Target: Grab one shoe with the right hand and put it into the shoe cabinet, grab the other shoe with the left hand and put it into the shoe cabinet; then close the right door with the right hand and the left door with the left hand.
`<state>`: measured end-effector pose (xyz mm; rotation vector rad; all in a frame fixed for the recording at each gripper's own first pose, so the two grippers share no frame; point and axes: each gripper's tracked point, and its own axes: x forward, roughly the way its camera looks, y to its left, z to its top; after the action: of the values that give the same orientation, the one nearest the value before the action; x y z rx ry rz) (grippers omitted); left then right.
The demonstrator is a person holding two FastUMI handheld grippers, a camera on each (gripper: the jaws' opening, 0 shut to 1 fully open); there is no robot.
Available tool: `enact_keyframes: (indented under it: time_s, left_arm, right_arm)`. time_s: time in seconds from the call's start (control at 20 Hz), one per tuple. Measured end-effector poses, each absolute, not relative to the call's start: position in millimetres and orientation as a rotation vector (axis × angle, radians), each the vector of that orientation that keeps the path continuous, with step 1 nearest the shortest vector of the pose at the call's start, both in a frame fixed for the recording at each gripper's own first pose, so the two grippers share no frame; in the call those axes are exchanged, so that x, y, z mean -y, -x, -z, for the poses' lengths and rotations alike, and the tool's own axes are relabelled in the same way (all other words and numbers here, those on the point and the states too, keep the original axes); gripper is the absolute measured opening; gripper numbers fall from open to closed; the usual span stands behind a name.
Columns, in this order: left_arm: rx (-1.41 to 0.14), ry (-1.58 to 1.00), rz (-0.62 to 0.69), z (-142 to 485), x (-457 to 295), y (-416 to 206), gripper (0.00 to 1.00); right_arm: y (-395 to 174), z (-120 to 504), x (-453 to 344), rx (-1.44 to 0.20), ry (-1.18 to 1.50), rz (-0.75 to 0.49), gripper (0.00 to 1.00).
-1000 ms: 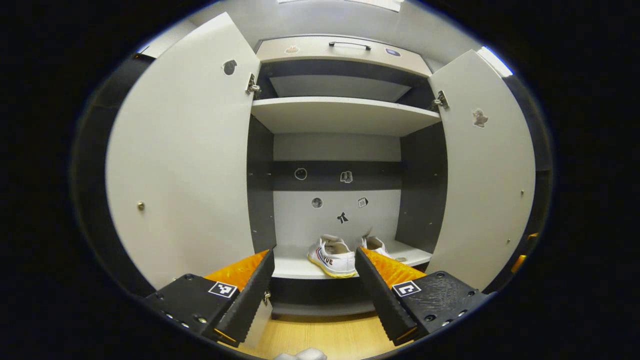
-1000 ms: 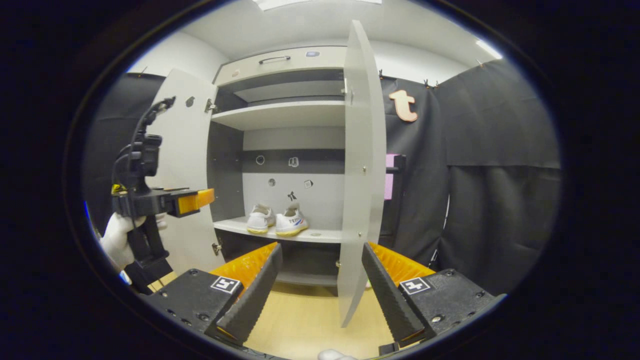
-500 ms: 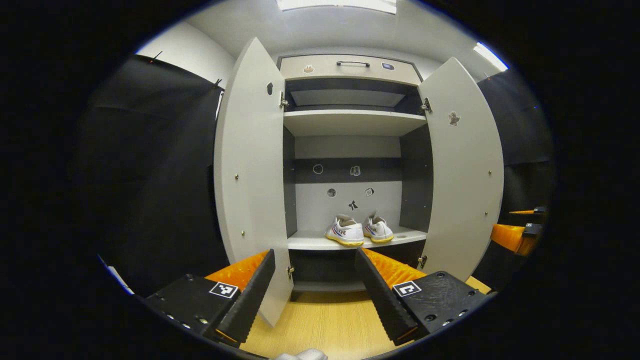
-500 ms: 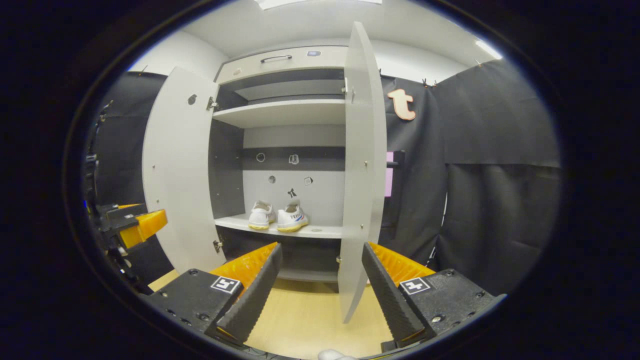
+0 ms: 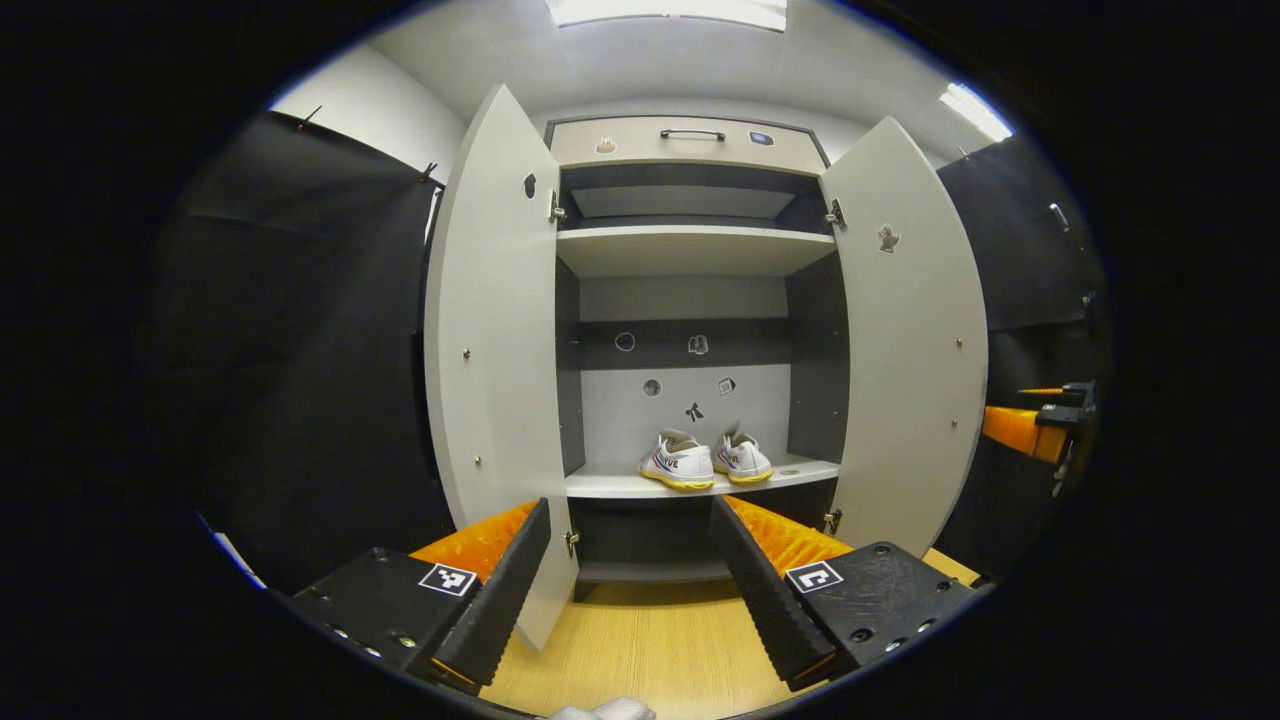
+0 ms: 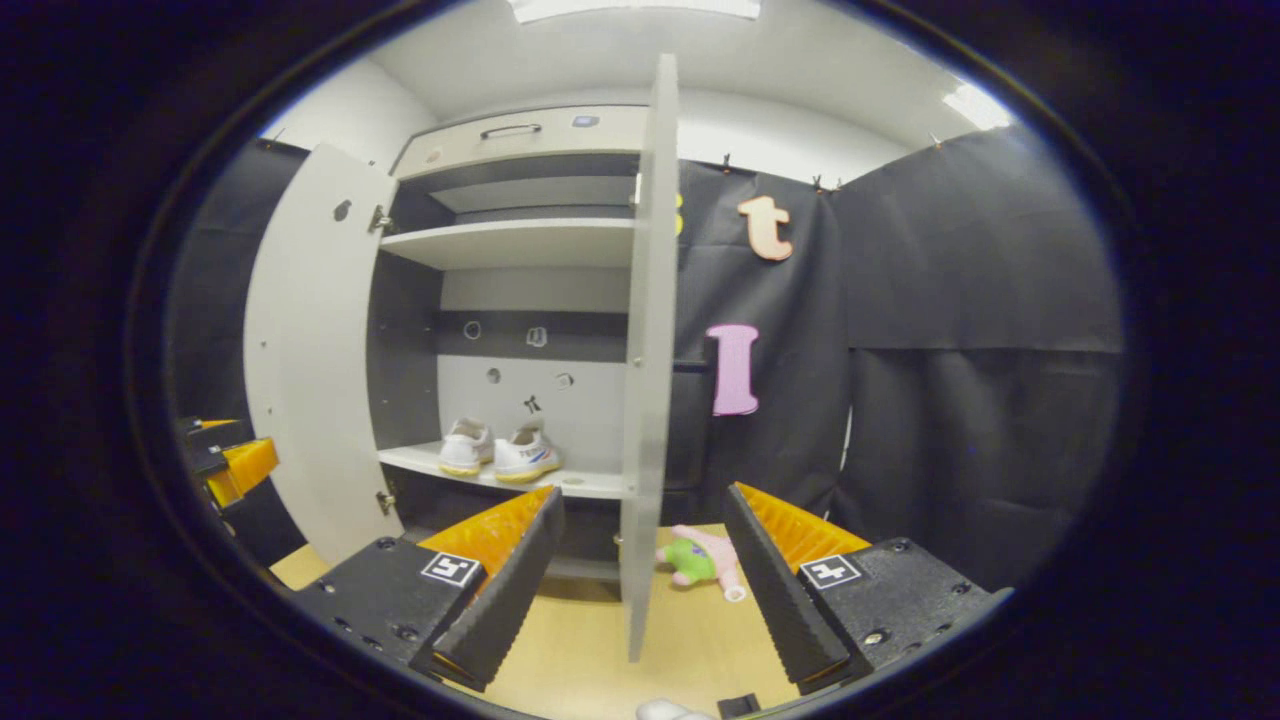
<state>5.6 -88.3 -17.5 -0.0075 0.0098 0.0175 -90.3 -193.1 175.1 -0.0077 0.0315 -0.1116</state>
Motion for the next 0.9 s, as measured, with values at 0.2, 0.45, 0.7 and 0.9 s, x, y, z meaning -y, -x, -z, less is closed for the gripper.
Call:
enact_keyframes:
  time_s: [0.2,0.45,0.7,0.9]
  left_arm:
    - [-0.011,0.007,-0.018,19.9,93.6,-8.8,0.96]
    - [-0.017,0.0,-0.043,21.2,94.7,-9.7,0.96]
    - [-0.023,-0.008,-0.072,22.4,93.1,-8.7,0.96]
    - [-0.038,-0.007,-0.086,25.4,90.4,-9.5,0.96]
  right_arm:
    - [75.2,-186.4,253.6,-0.011,-0.014,0.221,1.0]
    - [37.5,-179.2,275.5,-0.057,-0.055,0.206,1.0]
    - [17.3,-187.4,264.2,-0.049,0.0,0.124,0.98]
    - [16.3,-187.0,250.0,-0.071,0.003,0.073,0.93]
